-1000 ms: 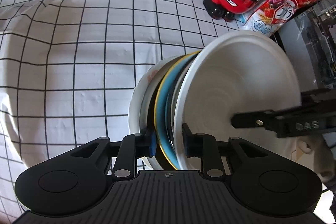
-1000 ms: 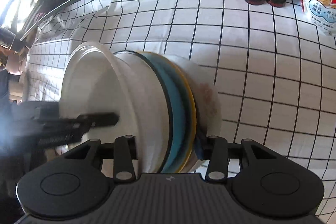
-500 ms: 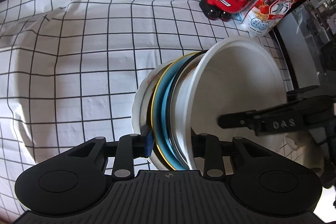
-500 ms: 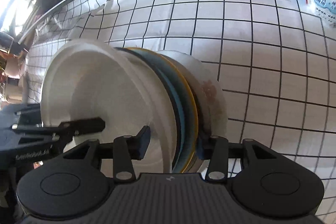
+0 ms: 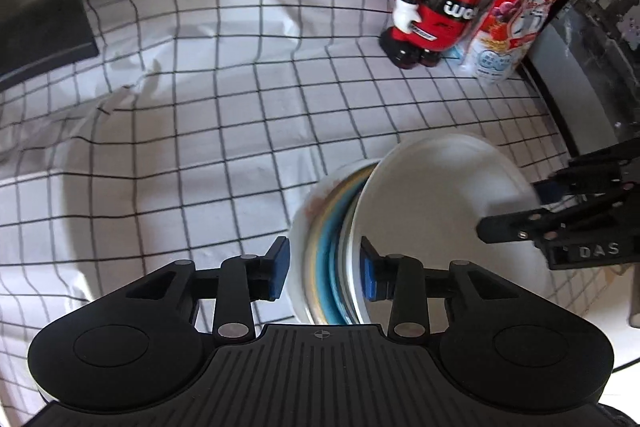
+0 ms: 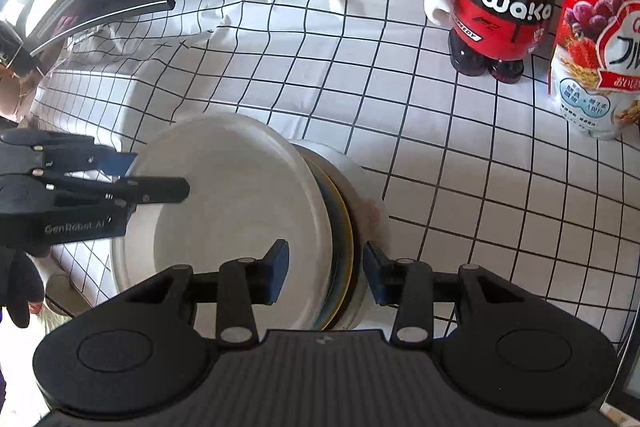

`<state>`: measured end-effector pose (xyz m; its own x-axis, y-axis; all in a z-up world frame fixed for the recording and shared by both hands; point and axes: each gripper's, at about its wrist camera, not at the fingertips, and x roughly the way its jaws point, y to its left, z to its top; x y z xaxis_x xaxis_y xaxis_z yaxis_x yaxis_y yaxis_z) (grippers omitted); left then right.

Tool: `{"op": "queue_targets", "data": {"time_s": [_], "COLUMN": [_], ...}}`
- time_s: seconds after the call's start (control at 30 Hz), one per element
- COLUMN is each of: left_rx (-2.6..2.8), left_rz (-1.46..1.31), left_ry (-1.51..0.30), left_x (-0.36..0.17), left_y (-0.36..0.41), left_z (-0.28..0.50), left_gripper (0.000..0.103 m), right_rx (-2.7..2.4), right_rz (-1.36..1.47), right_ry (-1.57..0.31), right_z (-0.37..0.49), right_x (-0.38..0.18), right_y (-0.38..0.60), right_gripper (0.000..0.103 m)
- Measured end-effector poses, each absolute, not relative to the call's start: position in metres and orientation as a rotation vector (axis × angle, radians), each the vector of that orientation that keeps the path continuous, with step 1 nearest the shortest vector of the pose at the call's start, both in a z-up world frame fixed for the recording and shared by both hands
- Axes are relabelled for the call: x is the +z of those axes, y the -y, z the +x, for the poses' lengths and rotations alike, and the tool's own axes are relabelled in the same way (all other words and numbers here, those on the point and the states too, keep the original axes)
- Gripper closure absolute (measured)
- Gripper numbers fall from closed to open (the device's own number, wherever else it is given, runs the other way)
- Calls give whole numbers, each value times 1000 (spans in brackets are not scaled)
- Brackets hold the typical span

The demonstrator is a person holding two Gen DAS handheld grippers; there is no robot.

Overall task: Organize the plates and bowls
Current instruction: 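Open both tools and pull them back from the stacked dishes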

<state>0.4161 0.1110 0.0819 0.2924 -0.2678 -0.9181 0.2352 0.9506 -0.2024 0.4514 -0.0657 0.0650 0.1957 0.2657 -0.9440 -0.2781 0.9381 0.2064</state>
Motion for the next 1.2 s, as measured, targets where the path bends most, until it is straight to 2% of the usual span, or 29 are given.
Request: {"op": "queue_targets", "data": {"time_s": [0.17,0.27,0.37,0.6,0.73,0.87,0.97,1.2], "left_rx": [-375,-417,-463,-561,-591,-553,-517,-358], "left_rz": [-81,-101,-122,-123,-126,-135,-167,-210], "left_ry": [-1228,-1228,-1233,-1280,-1273,-1248,-1196,-953], "left_x": [74,68,60,40,34,37,52,105], "left_y": [-118,-122,-127,-128,-127,-132,-140,-149], "left_z": [415,417,419,421,426,424,412,342], "left_gripper": [65,60,54,49,46,52,53,53], "right_rx": [298,258,228,110,67,80,138,176], "right_rz": [26,102,160,144,182,162,198,266], "right_ry": [-1270,-1260,-1263,-1287,-1236,-1136,-1019,-729], "right_z": [446,447,447,430,420,406,390,318], "right_x": [55,45,39,24,24,38,57,93], "right_y": [76,89,96,84,84,78,81,102], "right_gripper": [62,47,43,42,42,42,42,42]}}
